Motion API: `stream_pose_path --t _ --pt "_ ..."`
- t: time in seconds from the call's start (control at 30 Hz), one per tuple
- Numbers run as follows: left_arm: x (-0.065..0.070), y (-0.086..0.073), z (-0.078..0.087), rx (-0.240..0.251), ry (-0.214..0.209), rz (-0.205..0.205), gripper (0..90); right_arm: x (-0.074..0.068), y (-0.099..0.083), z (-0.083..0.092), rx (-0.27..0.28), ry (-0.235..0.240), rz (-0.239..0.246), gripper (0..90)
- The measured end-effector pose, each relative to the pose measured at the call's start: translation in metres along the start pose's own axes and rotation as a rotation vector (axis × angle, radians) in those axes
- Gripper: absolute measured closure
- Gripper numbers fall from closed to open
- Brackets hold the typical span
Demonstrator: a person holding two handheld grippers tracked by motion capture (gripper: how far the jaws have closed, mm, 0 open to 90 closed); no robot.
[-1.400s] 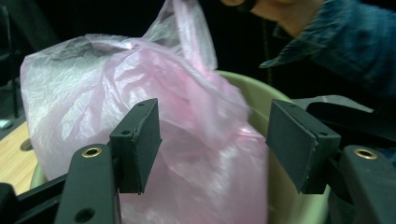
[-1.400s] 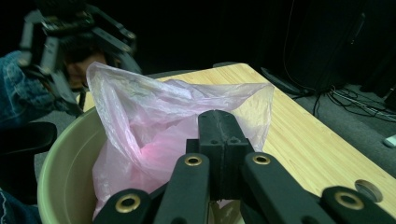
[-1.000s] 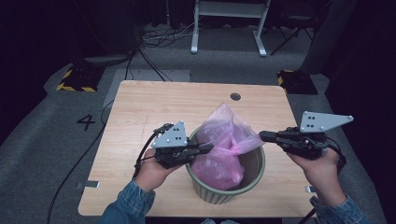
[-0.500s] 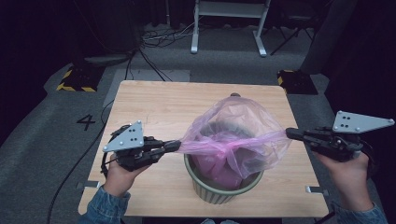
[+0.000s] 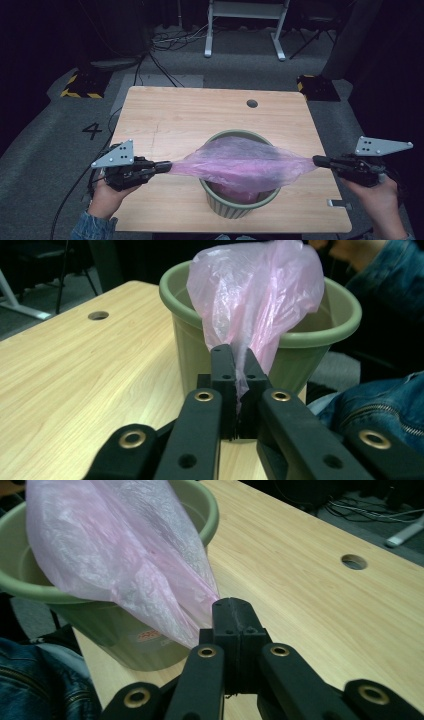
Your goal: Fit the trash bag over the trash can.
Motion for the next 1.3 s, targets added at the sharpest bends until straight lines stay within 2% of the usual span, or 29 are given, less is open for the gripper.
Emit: stream_pose_path --t 0.03,0.07,0.1,0.17,0.23,0.3,0.4,0.53,0.63,0.67,0.7,0.77,0.83,0.97,1.13,1.2,1.23,1.3 --pt "0.000 0.001 0.000 0.023 0.004 0.000 84.1 0.000 -0.002 0.000 0.005 0.005 0.001 90.0" --pt "0.000 0.003 0.000 0.047 0.009 -0.003 73.0 -0.001 -0.003 0.000 0.010 0.007 0.006 90.0" --pt "0.000 0.007 0.000 0.071 -0.010 0.004 62.0 -0.002 -0.002 0.000 0.020 0.016 0.013 89.9" --pt "0.001 0.014 -0.001 0.102 -0.033 0.004 50.0 -0.006 0.003 0.002 0.065 0.021 0.045 79.0" --pt "0.003 0.022 -0.002 0.119 -0.038 -0.029 44.6 -0.009 0.012 0.004 0.109 0.025 0.076 70.1" --pt "0.004 0.030 -0.005 0.126 -0.043 -0.044 41.2 -0.011 0.022 0.006 0.160 0.038 0.114 57.6" --pt "0.002 0.037 -0.012 0.126 -0.031 -0.048 40.6 -0.011 0.031 0.003 0.191 0.054 0.132 50.1" --pt "0.001 0.039 -0.026 0.088 -0.027 -0.047 39.2 -0.012 0.039 -0.009 0.187 0.082 0.144 44.1" --pt "0.001 0.036 -0.036 0.033 -0.008 -0.061 43.3 -0.013 0.041 -0.021 0.166 0.127 0.134 43.3" --pt "0.001 0.033 -0.040 -0.001 -0.001 -0.064 51.3 -0.014 0.041 -0.025 0.157 0.142 0.134 43.8" --pt "0.001 0.031 -0.042 -0.020 0.005 -0.073 64.0 -0.014 0.039 -0.029 0.145 0.162 0.128 47.4" --pt "-0.001 0.026 -0.046 -0.055 0.037 -0.091 77.2 -0.015 0.034 -0.035 0.119 0.201 0.106 59.7" --pt "-0.005 0.023 -0.050 -0.047 0.055 -0.082 85.5 -0.014 0.028 -0.040 0.090 0.206 0.100 75.6" --pt "-0.012 0.025 -0.057 -0.028 0.095 -0.074 89.3 -0.008 0.027 -0.047 0.102 0.181 0.056 87.1" --pt "-0.021 0.032 -0.073 0.010 0.144 -0.061 89.5 0.000 0.035 -0.060 0.148 0.152 0.043 89.9" --pt "-0.025 0.033 -0.079 0.015 0.157 -0.052 89.5 0.001 0.036 -0.068 0.145 0.161 0.047 89.8" --pt "-0.027 0.033 -0.081 0.015 0.161 -0.052 89.5 0.000 0.037 -0.070 0.148 0.173 0.054 86.1" --pt "-0.028 0.032 -0.081 0.016 0.165 -0.053 89.5 -0.003 0.040 -0.073 0.166 0.204 0.076 67.4"
Point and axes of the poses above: each handheld gripper's, and its own axes: z roughly backward along the jaws, y roughly out of its top, x roughly to its right, the point moved 4 cm from there along -z, roughly forward along the jaws, and after that the axes turned 11 degrees about x, right-handed, at the moved point
